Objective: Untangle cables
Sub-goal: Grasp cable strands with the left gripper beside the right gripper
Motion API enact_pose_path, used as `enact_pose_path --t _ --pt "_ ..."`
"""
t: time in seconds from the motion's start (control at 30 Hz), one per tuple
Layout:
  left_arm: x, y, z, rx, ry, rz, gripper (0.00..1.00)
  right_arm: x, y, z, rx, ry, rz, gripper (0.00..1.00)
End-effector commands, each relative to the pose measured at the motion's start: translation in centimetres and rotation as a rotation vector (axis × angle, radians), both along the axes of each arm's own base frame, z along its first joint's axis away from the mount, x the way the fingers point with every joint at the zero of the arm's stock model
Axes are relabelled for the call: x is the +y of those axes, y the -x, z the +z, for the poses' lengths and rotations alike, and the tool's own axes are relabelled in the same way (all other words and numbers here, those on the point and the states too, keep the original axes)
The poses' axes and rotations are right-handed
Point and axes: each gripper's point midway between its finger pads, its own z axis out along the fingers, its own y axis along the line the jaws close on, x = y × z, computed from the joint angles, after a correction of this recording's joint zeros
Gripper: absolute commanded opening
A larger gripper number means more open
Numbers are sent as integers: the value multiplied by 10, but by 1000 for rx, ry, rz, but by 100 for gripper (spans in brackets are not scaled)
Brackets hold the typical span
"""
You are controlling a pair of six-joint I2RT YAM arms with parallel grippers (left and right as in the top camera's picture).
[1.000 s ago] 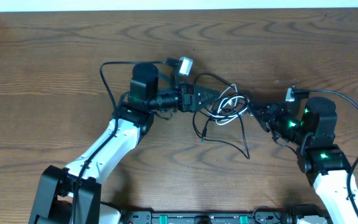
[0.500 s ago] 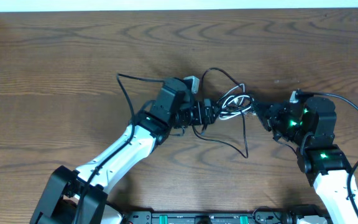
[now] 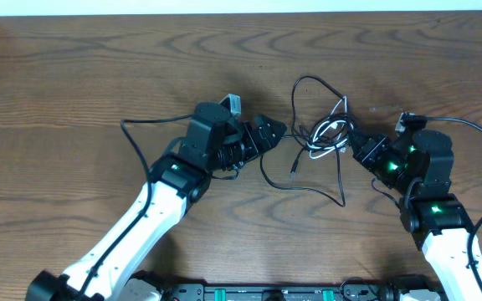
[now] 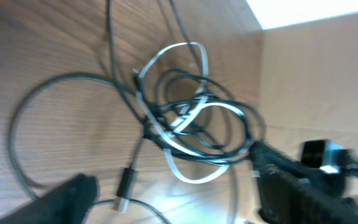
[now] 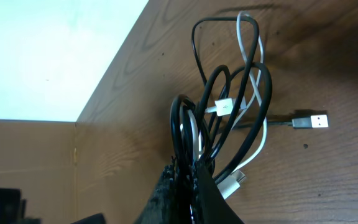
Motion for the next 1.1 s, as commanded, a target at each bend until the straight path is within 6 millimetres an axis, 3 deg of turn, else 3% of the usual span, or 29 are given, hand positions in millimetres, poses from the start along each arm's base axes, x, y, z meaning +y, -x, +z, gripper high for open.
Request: enact_pose_path --t 0.0,0.07,0.17,0.33,0.6,0.7,0.83,1.07 --pt "-9 10 4 181 115 69 83 -4 -3 3 -23 29 -3 1" --pt "-14 19 -3 348 171 144 74 -4 -2 2 -22 29 -3 1" --pt "-24 35 -14 561 222 226 73 -4 -2 1 -15 29 -3 1" --pt "-43 53 -25 756 267 326 73 -4 0 -1 -5 30 -2 1" --pt "-54 57 -41 830 276 484 72 -4 3 -6 51 -22 -37 1" --pt "-61 50 -42 804 295 482 66 -3 4 -7 62 -35 -36 1" --pt "-72 37 -47 781 329 463 65 5 8 -5 66 -59 2 1" --pt "-90 30 -61 796 351 413 50 9 10 -4 75 -85 21 1"
